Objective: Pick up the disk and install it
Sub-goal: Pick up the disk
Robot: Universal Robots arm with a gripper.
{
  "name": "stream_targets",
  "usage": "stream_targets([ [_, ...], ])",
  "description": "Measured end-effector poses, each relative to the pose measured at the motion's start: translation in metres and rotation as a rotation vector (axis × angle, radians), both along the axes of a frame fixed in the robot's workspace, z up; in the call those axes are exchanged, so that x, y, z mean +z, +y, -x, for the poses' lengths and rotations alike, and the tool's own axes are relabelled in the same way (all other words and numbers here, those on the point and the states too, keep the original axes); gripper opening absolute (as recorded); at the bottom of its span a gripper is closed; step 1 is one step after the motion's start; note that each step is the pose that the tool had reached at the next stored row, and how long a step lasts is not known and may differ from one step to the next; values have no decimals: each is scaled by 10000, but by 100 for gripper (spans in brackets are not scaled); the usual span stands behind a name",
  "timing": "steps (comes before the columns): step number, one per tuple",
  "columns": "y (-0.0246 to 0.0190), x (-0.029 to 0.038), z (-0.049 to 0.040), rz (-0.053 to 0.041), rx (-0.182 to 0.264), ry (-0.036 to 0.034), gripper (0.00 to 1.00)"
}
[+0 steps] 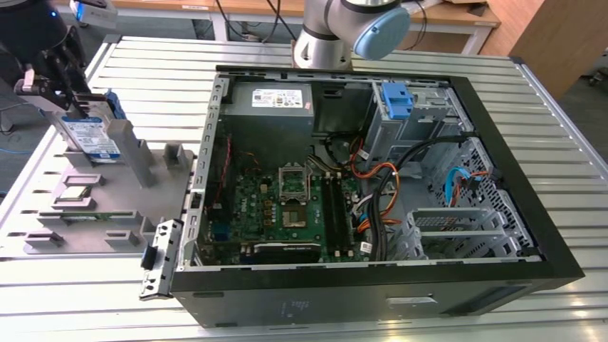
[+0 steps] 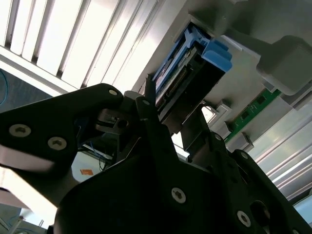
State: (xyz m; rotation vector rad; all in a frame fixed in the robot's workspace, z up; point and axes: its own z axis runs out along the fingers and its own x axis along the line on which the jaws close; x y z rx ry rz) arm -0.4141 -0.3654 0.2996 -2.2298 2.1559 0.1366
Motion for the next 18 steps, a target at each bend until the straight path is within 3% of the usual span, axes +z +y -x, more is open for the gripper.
stream_targets([
  [6,-1,0,-1,0,-17,-1,47],
  [18,0,-3,-1,-2,-17,72,47],
])
